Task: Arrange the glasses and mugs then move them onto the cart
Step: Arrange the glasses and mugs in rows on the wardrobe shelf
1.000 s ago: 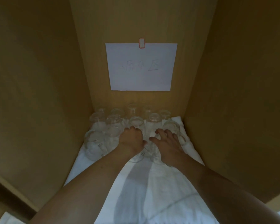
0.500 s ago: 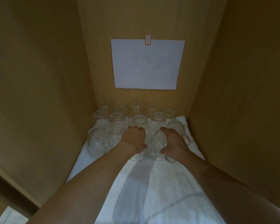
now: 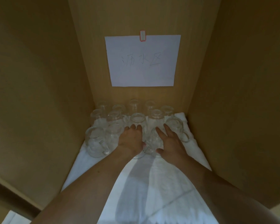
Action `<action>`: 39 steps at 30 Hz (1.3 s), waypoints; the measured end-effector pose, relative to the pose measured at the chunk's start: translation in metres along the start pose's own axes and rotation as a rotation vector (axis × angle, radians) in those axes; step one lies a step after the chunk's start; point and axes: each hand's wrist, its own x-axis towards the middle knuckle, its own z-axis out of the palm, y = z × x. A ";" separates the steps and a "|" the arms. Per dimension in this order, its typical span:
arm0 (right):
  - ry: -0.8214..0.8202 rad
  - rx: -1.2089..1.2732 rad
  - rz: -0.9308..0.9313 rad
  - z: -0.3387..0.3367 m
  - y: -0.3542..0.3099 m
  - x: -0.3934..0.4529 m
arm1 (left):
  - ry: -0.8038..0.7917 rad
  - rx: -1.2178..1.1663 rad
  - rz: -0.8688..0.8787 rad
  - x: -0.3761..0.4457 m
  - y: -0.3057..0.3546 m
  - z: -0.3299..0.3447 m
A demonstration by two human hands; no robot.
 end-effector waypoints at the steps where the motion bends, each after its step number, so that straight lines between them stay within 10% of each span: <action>1: 0.018 0.016 -0.001 0.003 -0.001 -0.004 | 0.007 -0.008 -0.003 -0.001 0.000 0.002; 39: -0.110 0.030 -0.375 0.030 -0.126 -0.131 | 0.124 -0.129 -0.364 -0.246 -0.062 -0.010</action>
